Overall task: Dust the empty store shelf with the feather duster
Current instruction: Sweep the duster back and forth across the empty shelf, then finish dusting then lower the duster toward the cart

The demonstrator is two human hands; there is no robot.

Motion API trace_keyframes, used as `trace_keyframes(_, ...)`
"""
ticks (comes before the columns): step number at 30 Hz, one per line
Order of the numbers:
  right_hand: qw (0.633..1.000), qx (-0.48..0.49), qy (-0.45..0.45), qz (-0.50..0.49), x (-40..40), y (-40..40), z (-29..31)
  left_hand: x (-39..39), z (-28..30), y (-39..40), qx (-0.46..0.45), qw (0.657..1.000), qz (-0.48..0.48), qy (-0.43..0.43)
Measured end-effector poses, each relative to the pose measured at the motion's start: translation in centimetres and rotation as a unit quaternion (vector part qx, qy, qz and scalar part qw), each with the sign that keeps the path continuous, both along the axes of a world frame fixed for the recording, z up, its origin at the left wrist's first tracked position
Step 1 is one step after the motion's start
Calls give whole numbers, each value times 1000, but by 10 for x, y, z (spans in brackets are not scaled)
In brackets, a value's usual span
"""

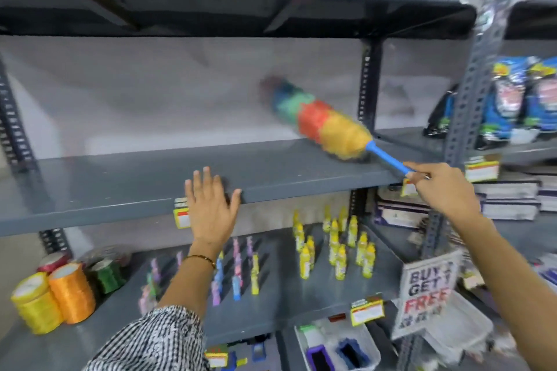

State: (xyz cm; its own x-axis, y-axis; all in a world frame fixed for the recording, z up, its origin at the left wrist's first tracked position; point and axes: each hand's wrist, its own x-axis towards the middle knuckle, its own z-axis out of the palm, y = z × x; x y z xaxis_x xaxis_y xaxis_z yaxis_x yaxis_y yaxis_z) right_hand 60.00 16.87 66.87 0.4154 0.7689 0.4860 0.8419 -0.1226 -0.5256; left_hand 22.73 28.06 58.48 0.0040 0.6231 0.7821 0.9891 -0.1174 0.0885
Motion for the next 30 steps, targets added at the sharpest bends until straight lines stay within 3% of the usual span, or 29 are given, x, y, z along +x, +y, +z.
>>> trace_keyframes(5, 979, -110, -57, -164, 46, -46, 4, 3, -4, 3, 21, 999, -16, -37)
trace_keyframes(9, 967, -155, -71, -187, 30, -51, 7, 3, -4, 1, 14, 998, -29, -48)
trace_keyframes(19, 959, -124, -255, 9, -135, -27, 19, -21, -1, -16, -31, 999, -36, -8)
trace_keyframes(25, 928, -114, -315, 162, -235, -9, 23, -65, -12, -26, -51, 999, -3, -3)
trace_keyframes(30, 888, -74, -361, 274, -297, 30, 37, -92, -12, -30, -43, 996, 50, -52)
